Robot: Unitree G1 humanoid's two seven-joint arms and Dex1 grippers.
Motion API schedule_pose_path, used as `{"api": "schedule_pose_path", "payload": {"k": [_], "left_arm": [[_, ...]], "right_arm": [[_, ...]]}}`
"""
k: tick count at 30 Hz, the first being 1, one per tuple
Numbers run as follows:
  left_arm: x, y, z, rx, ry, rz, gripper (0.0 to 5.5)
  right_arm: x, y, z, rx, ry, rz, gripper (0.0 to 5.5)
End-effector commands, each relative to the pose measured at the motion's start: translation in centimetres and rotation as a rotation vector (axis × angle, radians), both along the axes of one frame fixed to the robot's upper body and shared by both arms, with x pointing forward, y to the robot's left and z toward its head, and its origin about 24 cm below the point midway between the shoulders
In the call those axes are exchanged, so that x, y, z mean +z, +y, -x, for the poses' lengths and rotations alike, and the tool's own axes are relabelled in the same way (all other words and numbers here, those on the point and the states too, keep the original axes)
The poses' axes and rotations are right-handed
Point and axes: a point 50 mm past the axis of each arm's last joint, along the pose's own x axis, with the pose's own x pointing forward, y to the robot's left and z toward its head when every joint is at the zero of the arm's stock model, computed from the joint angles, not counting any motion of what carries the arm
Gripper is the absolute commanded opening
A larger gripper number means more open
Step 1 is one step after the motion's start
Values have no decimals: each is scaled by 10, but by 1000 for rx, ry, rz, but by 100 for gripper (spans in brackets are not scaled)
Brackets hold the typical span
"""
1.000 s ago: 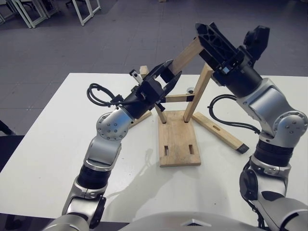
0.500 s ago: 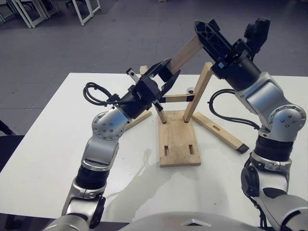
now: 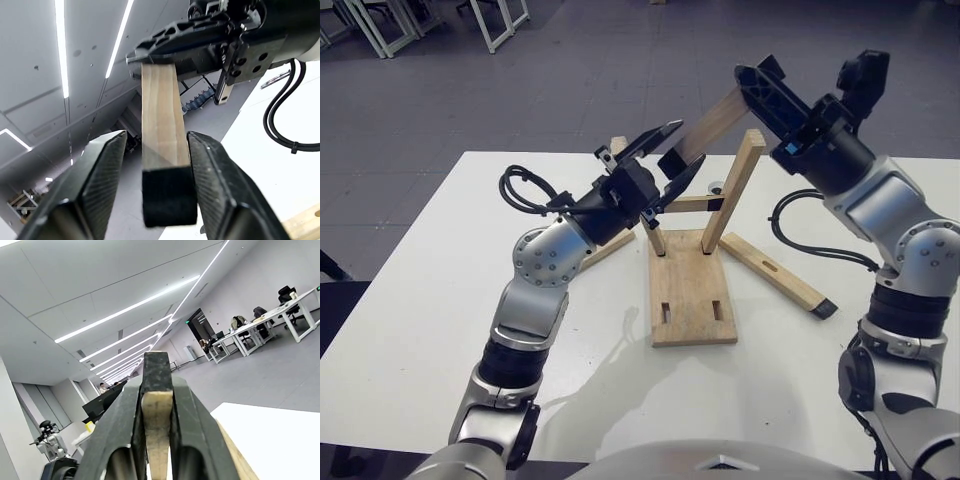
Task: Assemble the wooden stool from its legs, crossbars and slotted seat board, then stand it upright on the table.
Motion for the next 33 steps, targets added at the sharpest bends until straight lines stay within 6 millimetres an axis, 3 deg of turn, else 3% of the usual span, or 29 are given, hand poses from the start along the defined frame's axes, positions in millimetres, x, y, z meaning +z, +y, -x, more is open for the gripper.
{"api": "schedule_pose_path", "payload": {"k": [1, 5, 9, 12, 14, 18, 21, 25, 33], "left_arm": [[-6, 13, 4, 14, -43, -137, 255], [-32, 31, 19, 48, 37, -209, 255], [-62, 39, 20, 108, 138, -210, 255], [-77, 42, 16, 164, 198, -185, 255], [-84, 44, 14, 190, 224, -163, 255], [-107, 47, 11, 247, 297, -138, 255], [-110, 40, 10, 248, 305, -152, 255], [-107, 40, 9, 272, 306, -142, 255], [-104, 39, 11, 281, 317, -134, 255]], "right_arm": [[-1, -17, -10, -68, 59, 7, 40], [10, -49, -18, -179, 65, -6, 40], [28, -102, -16, -316, 8, 32, 40], [20, -135, -5, -313, -23, 190, 40], [11, -144, 1, -260, -41, 282, 40], [-45, -140, -7, -163, 6, 603, 40], [-83, -125, -18, -131, 23, 782, 40], [-104, -113, -27, -89, 12, 847, 40], [-129, -108, -31, -82, 43, 889, 40]]}}
